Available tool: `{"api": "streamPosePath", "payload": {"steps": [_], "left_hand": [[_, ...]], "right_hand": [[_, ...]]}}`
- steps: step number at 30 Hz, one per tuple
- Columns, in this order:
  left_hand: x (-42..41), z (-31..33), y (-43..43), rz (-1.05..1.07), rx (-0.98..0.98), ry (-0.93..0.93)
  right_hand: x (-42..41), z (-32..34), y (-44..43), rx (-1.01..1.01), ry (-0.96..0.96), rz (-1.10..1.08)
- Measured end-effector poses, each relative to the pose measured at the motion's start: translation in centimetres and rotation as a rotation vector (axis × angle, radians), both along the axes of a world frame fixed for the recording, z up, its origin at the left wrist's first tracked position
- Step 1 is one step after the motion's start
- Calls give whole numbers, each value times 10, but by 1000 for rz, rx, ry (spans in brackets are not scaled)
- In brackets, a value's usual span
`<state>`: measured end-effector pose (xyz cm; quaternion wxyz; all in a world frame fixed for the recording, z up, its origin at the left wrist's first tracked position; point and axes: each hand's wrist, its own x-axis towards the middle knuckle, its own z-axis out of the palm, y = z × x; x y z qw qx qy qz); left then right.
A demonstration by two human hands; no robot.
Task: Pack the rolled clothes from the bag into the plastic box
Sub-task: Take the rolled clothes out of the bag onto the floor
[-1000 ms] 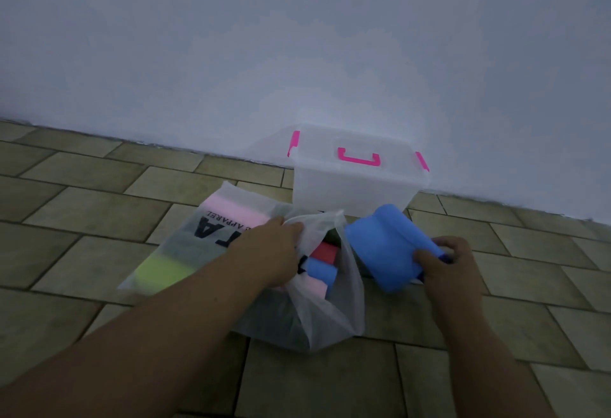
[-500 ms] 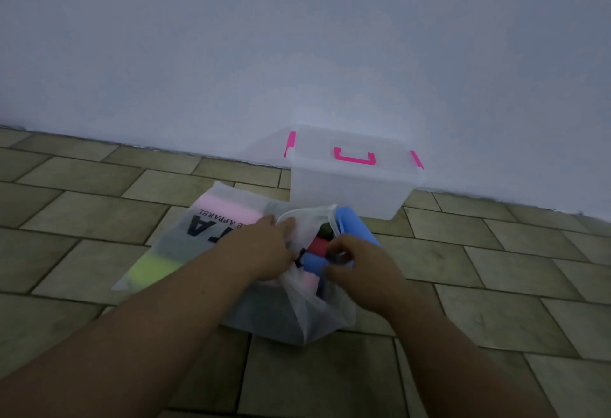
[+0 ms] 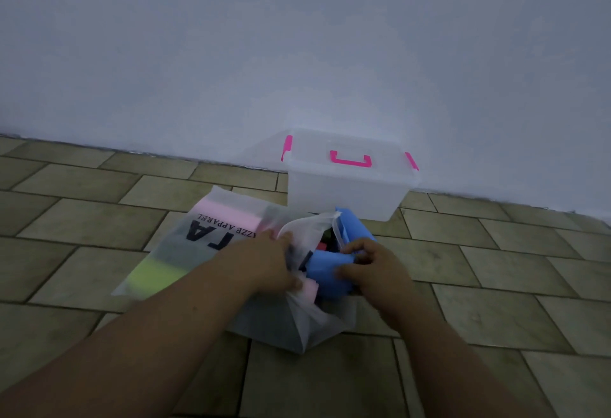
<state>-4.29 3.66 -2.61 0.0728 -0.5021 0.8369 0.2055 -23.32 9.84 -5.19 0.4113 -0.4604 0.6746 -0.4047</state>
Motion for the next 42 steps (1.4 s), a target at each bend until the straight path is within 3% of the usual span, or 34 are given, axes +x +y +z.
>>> {"api": "streamPosePath", "payload": {"steps": [3,6,8,11,15,19,22,23,25,28,37,42], "left_hand": [[1,0,-1,-6,-16,-20],[-1,-1,-2,-11,-21,-38],[-2,-1,-3,-12,-10,-42],[-4,0,-2,-9,3,-44],[-1,0,1,2,-1,-26],[8,-1,2,0,-35,-13],[7,-1,2,2,-32,-7],[5,0,2,3,-22,-2],[2,2,1,2,-4,2],[2,2,3,1,-1,-10],[8,-7,3,-15,-43,-14],[7,-11,2,-19,-77,-44]], "right_hand": [[-50,15,23,-23,-172,-93],[-101,26,36,-97,-385,-332],[-116,25,26,-171,-414,-514],[-104,7,2,-206,-109,-688],[-70,-27,-16,-148,424,-469],[-60,-26,-14,-140,535,-316],[-36,-7,-6,-347,621,-191],[-21,-2,-2,-333,608,-37],[10,0,3,-121,547,301],[30,-4,1,-8,527,462],[2,0,15,63,337,331],[-56,9,48,55,-204,38]]}}
